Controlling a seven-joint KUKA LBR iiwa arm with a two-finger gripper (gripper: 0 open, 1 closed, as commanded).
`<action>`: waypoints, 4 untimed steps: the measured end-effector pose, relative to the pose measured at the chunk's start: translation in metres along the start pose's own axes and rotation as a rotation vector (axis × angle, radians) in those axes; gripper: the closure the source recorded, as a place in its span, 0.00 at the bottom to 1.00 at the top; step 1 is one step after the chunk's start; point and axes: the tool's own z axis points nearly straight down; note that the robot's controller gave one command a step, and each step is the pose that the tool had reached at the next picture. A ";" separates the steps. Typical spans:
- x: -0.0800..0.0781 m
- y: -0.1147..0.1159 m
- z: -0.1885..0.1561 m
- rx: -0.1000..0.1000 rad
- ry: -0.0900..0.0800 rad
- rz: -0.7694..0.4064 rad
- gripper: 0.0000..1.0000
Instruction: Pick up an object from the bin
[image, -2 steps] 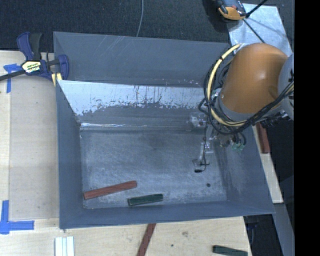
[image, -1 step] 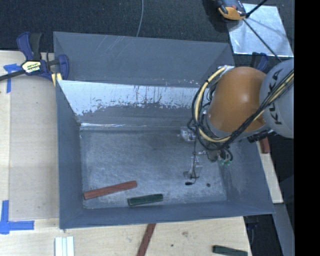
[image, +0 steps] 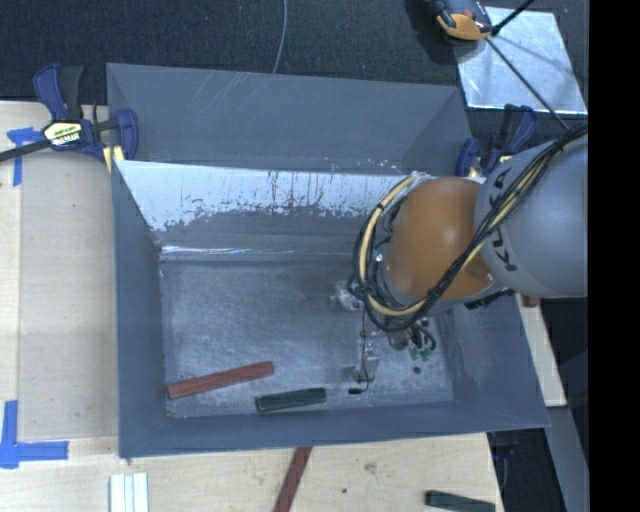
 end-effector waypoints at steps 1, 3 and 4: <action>0.027 0.055 0.021 0.000 0.008 -0.141 0.00; 0.028 0.088 -0.007 -0.001 0.004 -0.195 0.00; 0.028 0.097 -0.011 0.000 0.000 -0.224 0.00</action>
Offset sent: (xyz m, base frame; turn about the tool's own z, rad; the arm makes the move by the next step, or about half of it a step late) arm -0.0239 0.0589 -0.0028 -0.0627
